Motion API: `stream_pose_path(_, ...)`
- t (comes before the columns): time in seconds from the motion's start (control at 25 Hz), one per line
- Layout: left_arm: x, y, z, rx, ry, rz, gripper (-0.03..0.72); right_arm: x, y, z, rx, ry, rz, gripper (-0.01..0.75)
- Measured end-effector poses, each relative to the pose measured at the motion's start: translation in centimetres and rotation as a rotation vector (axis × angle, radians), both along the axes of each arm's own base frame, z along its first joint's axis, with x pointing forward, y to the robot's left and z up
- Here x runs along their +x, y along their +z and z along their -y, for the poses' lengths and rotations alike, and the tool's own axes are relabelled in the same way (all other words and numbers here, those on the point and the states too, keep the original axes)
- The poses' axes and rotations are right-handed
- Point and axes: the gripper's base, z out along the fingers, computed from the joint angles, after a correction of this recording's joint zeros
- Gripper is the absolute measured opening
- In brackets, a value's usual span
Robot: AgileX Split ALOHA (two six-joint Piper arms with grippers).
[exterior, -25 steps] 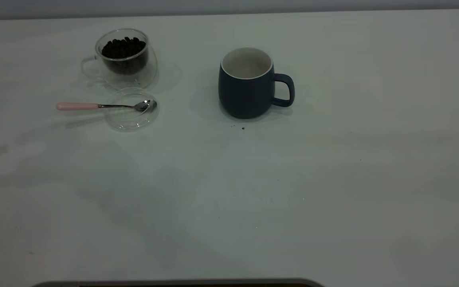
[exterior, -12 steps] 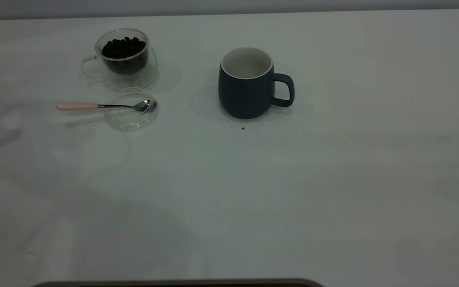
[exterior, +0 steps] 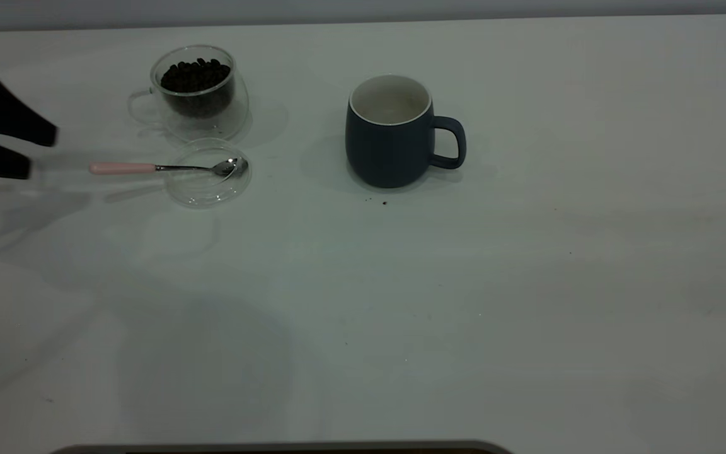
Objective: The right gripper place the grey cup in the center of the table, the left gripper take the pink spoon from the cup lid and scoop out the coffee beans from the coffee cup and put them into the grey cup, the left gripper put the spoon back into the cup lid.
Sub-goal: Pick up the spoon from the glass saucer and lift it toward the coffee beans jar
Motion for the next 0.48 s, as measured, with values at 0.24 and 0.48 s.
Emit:
stream_pose_path(0.24, 0.9, -1.1, 3.0, 0.057, -0.076, 0.045, 0.603, 0.0, 0.0, 0.0, 0.0, 0.0, 0.0, 0.522)
stream_pose_path(0.48, 1.4, -1.6, 4.0, 0.118, -0.086, 0.067, 0.594, 0.0, 0.0, 0.0, 0.0, 0.0, 0.0, 0.522)
